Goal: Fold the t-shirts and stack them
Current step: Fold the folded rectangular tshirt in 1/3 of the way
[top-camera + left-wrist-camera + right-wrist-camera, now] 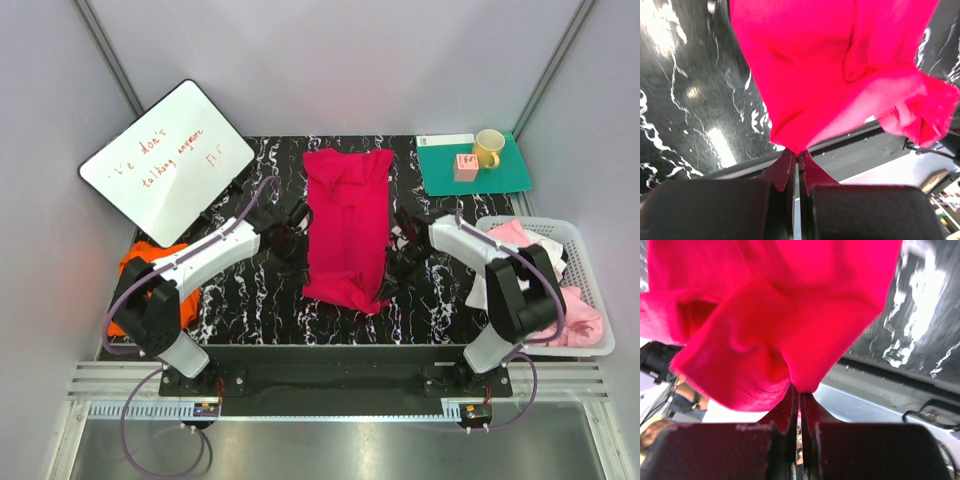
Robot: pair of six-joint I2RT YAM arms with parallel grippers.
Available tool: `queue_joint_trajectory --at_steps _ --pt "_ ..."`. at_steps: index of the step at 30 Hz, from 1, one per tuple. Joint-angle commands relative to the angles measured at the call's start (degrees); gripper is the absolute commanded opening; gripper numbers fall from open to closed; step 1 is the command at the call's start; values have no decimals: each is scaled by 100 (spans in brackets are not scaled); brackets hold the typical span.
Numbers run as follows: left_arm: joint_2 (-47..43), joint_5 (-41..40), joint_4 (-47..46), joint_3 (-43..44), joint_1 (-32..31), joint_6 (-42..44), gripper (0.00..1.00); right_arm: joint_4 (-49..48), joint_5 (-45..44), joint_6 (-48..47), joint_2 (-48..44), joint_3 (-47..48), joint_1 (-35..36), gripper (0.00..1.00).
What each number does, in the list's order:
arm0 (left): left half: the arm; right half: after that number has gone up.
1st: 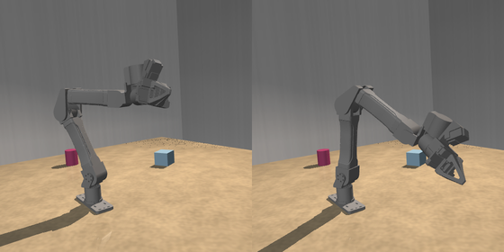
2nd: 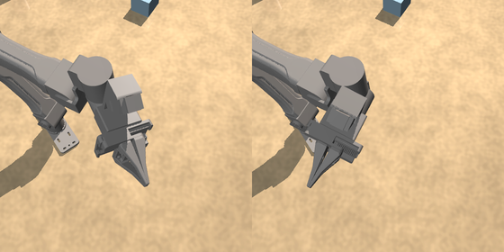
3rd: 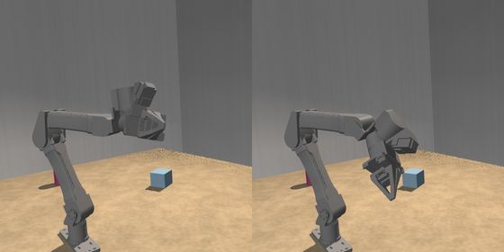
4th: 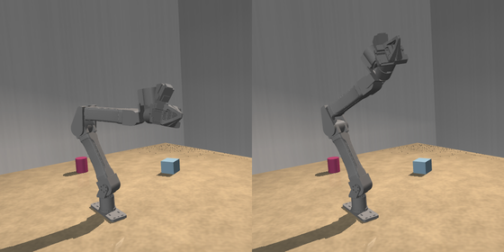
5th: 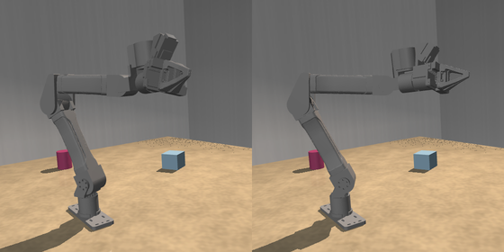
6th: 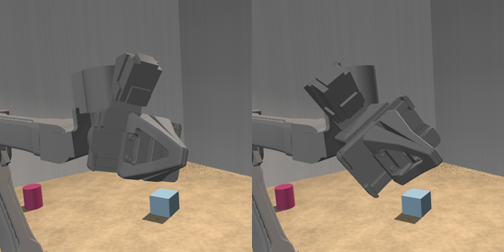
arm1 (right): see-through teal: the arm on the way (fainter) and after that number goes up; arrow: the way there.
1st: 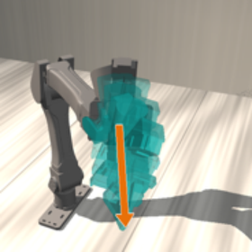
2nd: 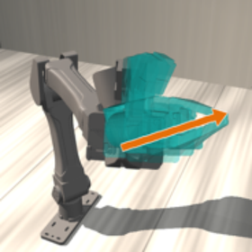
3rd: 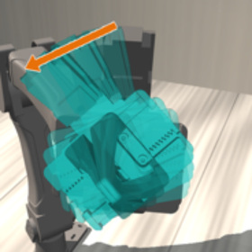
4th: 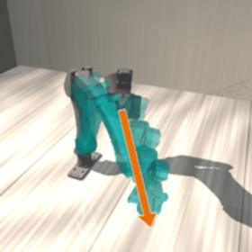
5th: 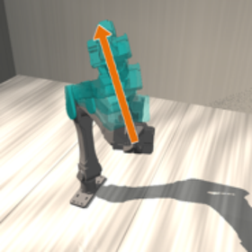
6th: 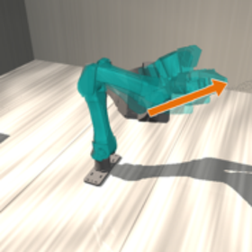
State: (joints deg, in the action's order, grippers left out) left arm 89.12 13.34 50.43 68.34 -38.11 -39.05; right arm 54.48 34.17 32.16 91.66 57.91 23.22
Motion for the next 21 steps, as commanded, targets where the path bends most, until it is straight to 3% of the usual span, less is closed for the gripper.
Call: queue_joint_trajectory --at_steps 1,12,21 --pt "237 -288 317 671 207 353 0 476 -604 -561 728 948 -133 0" --pt "1343 -315 687 2174 962 1074 0 951 -1079 -1063 1978 2979 -749 0" --pt "2486 -157 740 3070 1165 1452 0 1030 -1176 -1160 3260 4245 -863 0"
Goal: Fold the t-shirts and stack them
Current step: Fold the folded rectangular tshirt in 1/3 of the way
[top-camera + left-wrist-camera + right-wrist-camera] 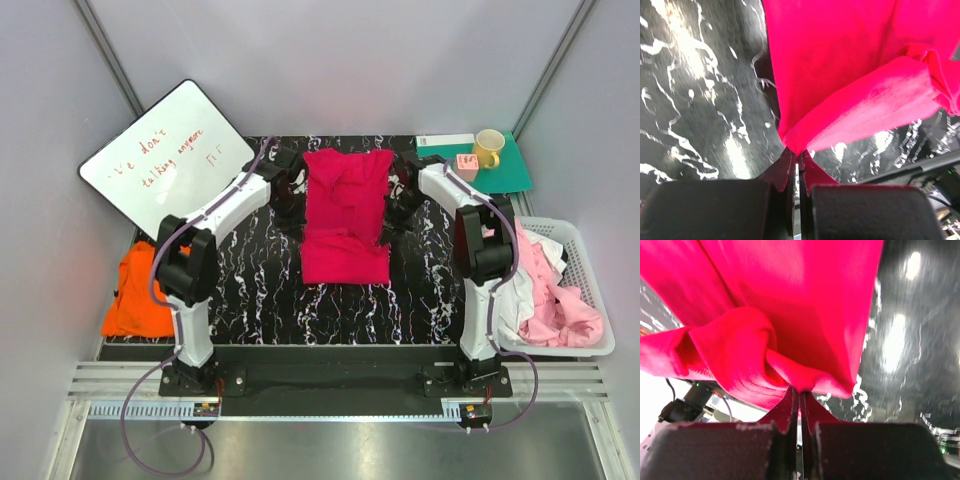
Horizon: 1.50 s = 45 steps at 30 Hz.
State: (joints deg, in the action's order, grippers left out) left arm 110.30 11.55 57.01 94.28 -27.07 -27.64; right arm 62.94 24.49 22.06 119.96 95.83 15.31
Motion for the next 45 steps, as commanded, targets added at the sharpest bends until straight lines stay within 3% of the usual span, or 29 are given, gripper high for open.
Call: queue_joint_trajectory --at_steps 1,16,17,19,20,22,26,27,29,30,39,40,41,42,44,45 --pt "448 23 82 521 61 320 0 175 -225 -150 510 558 -81 0" --pt "1247 66 82 1373 272 496 0 193 -542 61 967 1209 -301 0" --pt "1309 84 82 1478 299 522 9 193 -568 87 1020 1262 -301 0" --pt "1458 67 143 1611 316 628 42 184 -621 140 1204 1446 -309 0" --pt "1529 40 196 1681 342 645 68 175 -586 149 1283 1517 -318 1" --pt "1373 -126 249 1620 413 663 97 184 -594 175 1503 1754 -309 7" --pt "722 -153 65 1216 553 584 99 -148 -638 272 1400 1983 -318 55" --pt "590 -144 12 1042 580 567 99 -298 -621 324 1268 1905 -318 75" --pt "247 -162 -32 891 598 567 99 -675 -778 412 813 1808 -318 96" --pt "151 -75 -50 812 598 601 99 -782 -814 430 662 1712 -327 100" --pt "-228 84 -217 21 589 690 99 -1222 -648 167 -587 711 -309 100" --pt "-246 93 -217 -15 589 698 99 -1222 -578 158 -649 561 -309 97" --pt "-255 102 -234 -93 589 716 99 -1275 -359 132 -797 385 -309 82" --pt "-272 102 -252 -129 589 725 99 -1327 -262 123 -877 1 -309 62" --pt "-281 110 -270 -225 589 751 88 -1389 -182 158 -1061 -362 -309 0" --pt "-281 137 -270 -243 589 751 81 -1398 -112 149 -1089 -677 -309 0"
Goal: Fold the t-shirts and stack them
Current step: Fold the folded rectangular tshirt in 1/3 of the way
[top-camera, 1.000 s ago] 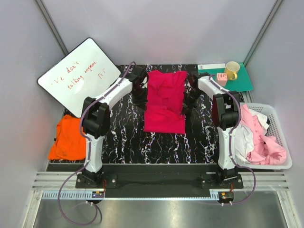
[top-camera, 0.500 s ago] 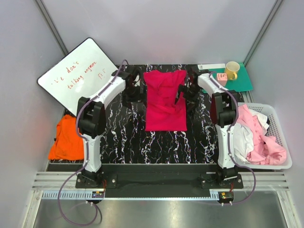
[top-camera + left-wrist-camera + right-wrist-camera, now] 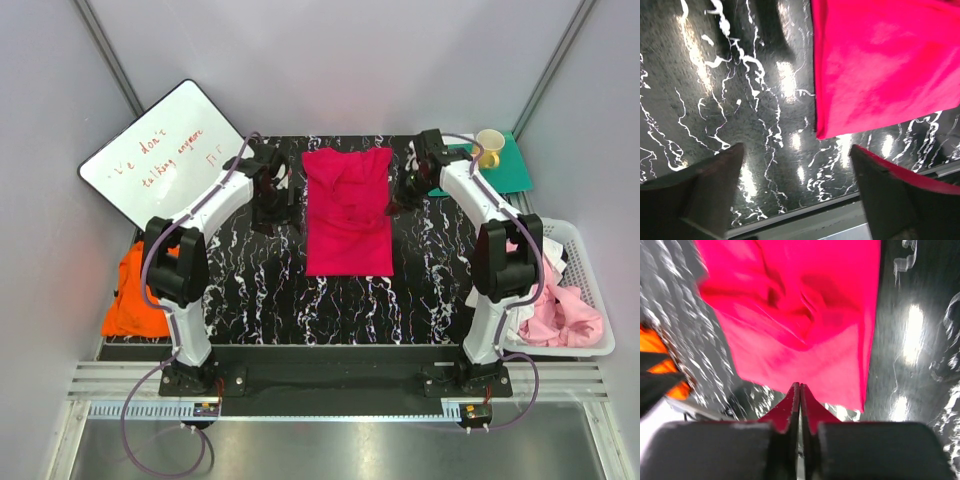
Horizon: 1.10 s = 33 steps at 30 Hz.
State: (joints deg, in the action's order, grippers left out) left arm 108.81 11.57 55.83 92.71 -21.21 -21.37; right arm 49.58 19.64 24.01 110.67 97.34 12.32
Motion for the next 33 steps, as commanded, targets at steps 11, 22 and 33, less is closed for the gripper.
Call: queue_joint_trajectory --at_steps 11,22,33 --pt "-18 91 -187 -209 3 176 58 -344 1235 24 489 -1130 43 0" --pt "-124 -67 -152 -306 12 177 58 -441 1175 455 2149 934 43 0" --pt "-220 159 -257 -402 21 159 71 -379 304 702 1564 1192 -18 1"
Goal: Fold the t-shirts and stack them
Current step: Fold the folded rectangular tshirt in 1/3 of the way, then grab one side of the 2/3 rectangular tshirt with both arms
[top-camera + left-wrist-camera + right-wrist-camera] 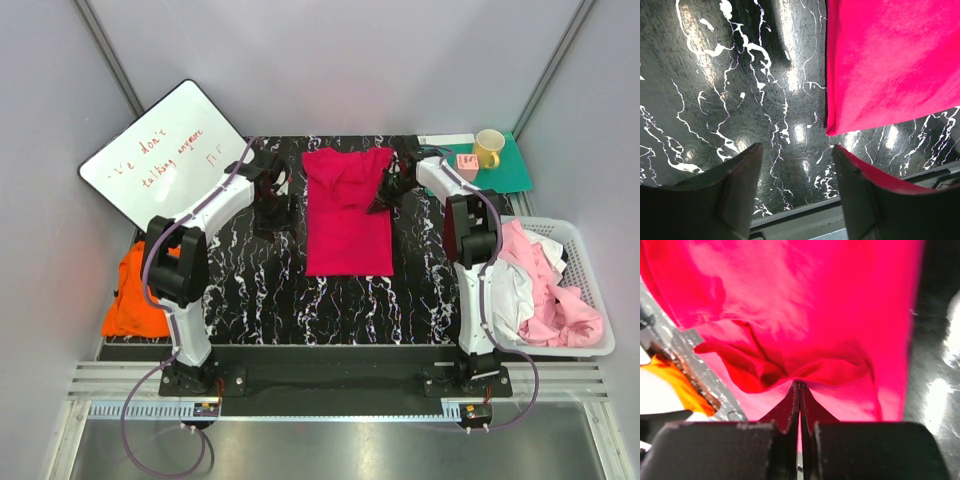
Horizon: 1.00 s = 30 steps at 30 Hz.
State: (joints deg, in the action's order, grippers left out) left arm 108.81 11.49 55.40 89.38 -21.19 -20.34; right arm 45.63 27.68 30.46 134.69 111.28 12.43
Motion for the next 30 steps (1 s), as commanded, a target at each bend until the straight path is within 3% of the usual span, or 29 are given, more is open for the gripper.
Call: queue_joint_trajectory --at_steps 1,3,6,7,10,19,28,30 --pt "-177 239 -266 -140 18 48 76 43 -544 22 -1214 -360 -56 2" --pt "-133 424 -441 -237 10 -23 82 52 -553 -31 -1593 -966 -187 9" --pt "-45 688 -757 -491 10 -137 92 52 -413 -40 -2270 -1906 -310 36" --pt "-27 758 -932 -649 10 -224 94 52 -387 -40 -2550 -2144 -381 55" --pt "69 1031 -1275 -869 10 -382 93 25 -465 -22 -3035 -3188 -434 71" --pt "342 1339 -1804 -1257 -236 -638 81 -387 26 188 -3248 -4720 -434 72" --pt "764 1427 -1945 -1213 -579 -963 69 -879 272 250 -2563 -4801 -434 71" --pt "808 1427 -1945 -1222 -649 -1042 61 -967 386 294 -2335 -4634 -425 69"
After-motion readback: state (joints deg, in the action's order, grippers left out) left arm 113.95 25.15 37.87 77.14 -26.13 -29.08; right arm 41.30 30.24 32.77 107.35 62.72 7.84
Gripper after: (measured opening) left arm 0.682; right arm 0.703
